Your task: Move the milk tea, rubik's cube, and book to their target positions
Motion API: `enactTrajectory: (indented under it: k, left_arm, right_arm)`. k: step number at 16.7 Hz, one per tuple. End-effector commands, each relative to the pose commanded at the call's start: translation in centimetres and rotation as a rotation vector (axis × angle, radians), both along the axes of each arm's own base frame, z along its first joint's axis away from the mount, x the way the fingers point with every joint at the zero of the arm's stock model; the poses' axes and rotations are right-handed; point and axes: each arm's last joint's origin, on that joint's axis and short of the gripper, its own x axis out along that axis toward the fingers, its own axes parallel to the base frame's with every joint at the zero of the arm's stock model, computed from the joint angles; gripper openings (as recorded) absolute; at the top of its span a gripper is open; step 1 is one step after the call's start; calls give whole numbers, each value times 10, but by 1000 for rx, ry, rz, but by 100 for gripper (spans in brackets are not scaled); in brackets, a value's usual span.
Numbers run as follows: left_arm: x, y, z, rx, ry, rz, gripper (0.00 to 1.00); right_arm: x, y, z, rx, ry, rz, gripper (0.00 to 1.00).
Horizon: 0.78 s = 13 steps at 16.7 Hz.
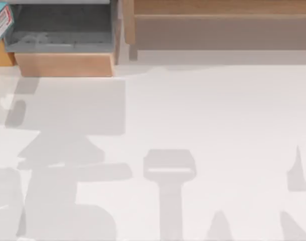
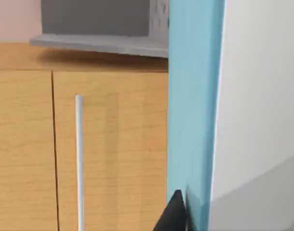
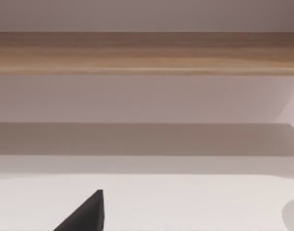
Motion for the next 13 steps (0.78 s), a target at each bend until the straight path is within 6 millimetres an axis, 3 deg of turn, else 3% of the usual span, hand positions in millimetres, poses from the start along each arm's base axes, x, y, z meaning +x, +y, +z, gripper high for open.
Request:
enactTrajectory:
  k: [4, 7, 9, 13]
  left_arm:
    - [-50, 56, -68, 121, 211, 67, 0]
    - [-80, 71, -102, 100, 321, 78, 0]
    - [-88, 73, -111, 87, 348, 78, 0]
    - [-85, 74, -106, 103, 332, 76, 0]
  right_arm:
    - [0, 0, 0, 0, 0, 0, 100]
    - [0, 0, 0, 0, 0, 0, 100]
    - [0, 0, 0, 0, 0, 0, 100]
    - [0, 0, 0, 0, 0, 0, 100]
